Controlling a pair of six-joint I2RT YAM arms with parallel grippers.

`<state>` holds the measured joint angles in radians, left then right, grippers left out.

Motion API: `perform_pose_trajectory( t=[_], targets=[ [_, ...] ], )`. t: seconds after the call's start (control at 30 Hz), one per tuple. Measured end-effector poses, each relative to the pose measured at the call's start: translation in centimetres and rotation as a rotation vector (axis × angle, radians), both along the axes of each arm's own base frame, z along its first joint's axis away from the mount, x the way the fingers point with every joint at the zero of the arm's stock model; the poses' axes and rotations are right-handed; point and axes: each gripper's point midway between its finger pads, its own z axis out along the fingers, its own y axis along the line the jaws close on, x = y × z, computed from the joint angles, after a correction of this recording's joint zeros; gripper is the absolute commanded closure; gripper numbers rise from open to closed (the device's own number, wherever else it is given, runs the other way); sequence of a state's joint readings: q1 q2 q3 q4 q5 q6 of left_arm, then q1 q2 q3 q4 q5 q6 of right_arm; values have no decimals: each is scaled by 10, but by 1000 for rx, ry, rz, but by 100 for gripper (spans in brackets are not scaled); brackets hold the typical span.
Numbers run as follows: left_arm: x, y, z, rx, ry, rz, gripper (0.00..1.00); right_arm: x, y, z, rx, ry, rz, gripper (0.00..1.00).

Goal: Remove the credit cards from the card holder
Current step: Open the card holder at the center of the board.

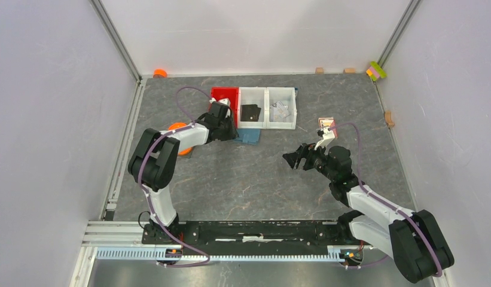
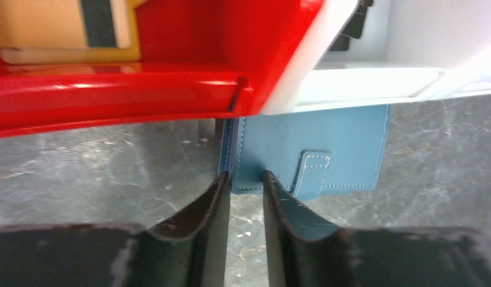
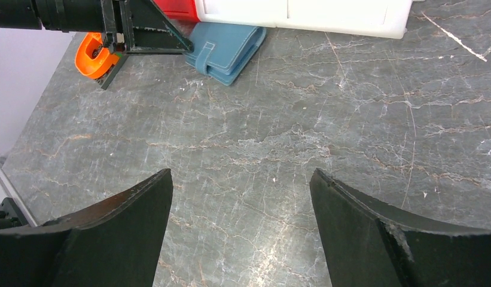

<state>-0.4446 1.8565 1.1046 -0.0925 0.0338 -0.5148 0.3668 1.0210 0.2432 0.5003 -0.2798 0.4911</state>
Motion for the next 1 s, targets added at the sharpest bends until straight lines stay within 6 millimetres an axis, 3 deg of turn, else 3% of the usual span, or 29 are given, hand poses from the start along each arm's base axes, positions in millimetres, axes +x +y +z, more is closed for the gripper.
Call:
perform_pose_trajectory(
  t=[0.17, 0.4, 0.6, 0.67, 0.77, 0.87, 1.0],
  targets=[
    [-8, -22, 6, -111, 21, -70, 98, 0, 0, 2, 2, -5, 0, 11],
    [-29, -49, 10, -230, 66, -152, 98, 0, 4, 4, 5, 1, 20, 12],
    [-64, -84, 24, -235, 73, -246, 98, 2, 5, 6, -5, 8, 22, 12],
    [-80, -101, 36, -246, 59, -298, 91, 4, 4, 3, -16, 21, 14, 12],
    [-102, -123, 52, -263, 40, -369, 60, 7, -1, -6, -43, 61, -18, 12],
    [-111, -126, 56, -242, 37, -381, 54, 11, -7, -16, -73, 106, -57, 16],
    [-101, -113, 52, -165, 25, -329, 54, 14, -11, -30, -92, 177, -99, 22]
  ],
)
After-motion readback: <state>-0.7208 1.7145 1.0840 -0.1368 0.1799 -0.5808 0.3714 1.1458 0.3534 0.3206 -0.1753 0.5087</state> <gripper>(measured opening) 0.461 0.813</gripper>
